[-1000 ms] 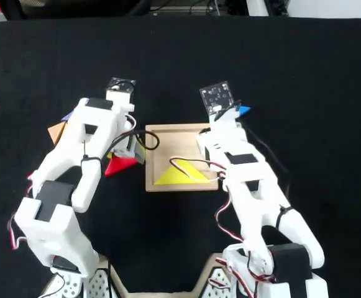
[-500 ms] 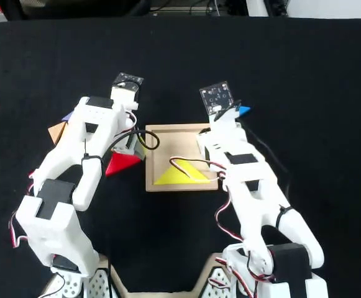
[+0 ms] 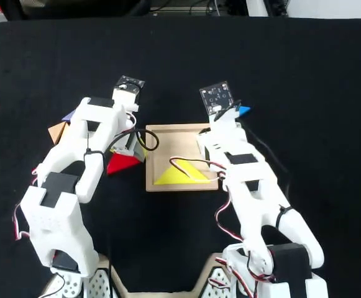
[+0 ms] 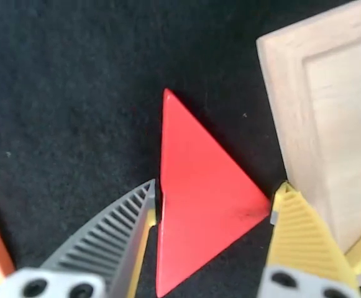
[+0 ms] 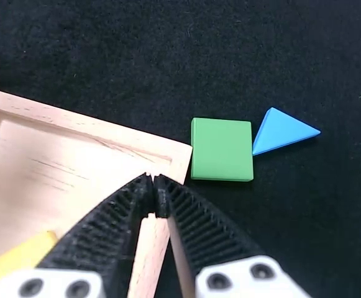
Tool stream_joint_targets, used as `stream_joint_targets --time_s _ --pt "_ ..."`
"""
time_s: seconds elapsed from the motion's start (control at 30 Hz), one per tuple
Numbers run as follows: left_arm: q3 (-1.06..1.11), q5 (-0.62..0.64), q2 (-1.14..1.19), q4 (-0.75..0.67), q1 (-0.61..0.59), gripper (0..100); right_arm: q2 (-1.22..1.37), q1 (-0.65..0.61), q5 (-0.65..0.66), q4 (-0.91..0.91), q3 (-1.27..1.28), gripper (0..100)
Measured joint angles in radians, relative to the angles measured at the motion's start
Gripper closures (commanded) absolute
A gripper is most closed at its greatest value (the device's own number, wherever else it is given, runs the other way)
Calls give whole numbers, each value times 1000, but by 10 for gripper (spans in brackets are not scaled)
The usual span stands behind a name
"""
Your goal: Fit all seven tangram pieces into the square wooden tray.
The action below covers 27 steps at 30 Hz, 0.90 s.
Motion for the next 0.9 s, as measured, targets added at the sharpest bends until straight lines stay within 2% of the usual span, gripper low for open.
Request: stream_joint_targets --time_s 0.33,0.73,0.9 --pt "-5 -55 0 0 -86 709 0 0 0 0 0 984" --pt "-18 -48 -26 0 -97 704 0 0 0 0 0 984" --pt "29 -94 -109 -2 -98 707 0 0 0 0 0 984"
